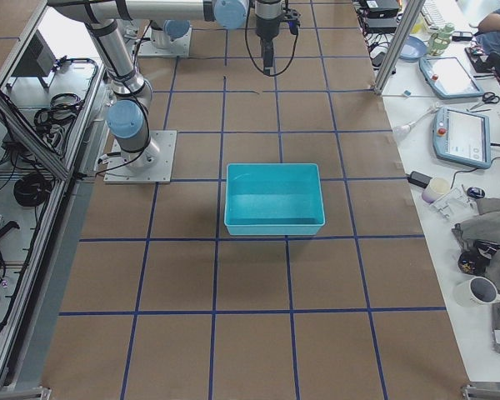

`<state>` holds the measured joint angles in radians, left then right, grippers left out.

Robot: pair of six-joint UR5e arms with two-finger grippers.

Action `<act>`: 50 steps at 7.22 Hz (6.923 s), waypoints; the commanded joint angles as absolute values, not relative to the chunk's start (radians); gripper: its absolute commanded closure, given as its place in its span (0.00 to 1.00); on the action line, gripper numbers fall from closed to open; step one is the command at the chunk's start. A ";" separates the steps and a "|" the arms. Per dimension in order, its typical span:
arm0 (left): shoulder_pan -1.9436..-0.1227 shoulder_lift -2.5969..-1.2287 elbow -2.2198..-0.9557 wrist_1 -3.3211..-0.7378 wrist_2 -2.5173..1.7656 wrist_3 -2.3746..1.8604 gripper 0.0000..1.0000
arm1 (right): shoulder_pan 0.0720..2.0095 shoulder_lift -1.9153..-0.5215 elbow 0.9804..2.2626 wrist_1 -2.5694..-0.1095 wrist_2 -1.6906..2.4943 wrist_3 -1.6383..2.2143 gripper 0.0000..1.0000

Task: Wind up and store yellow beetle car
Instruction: 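Drag the held car backward along the table with the left gripper, then open the left gripper to release the car so it drives off, then move the right gripper over the car while the left arm lifts away, then lower the right gripper and grasp the yellow car, then lift the car with the right gripper and carry it into the light blue bin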

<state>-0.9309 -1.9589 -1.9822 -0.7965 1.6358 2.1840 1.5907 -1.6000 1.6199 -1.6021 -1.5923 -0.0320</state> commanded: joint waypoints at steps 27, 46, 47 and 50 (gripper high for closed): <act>-1.571 -1.646 -1.617 -1.420 1.580 0.373 0.00 | 1.279 -1.393 2.069 -2.335 -1.574 -1.882 0.00; -1.465 -1.491 -1.618 -1.537 1.580 0.060 0.00 | 1.241 -1.379 1.540 -1.716 -1.543 -1.769 1.00; -1.465 -1.491 -1.620 -1.537 1.575 0.060 0.00 | 1.171 -1.374 1.545 -1.710 -1.545 -1.790 1.00; -1.465 -1.491 -1.614 -1.537 1.582 0.060 0.00 | 1.055 -1.318 1.603 -1.803 -1.659 -1.954 1.00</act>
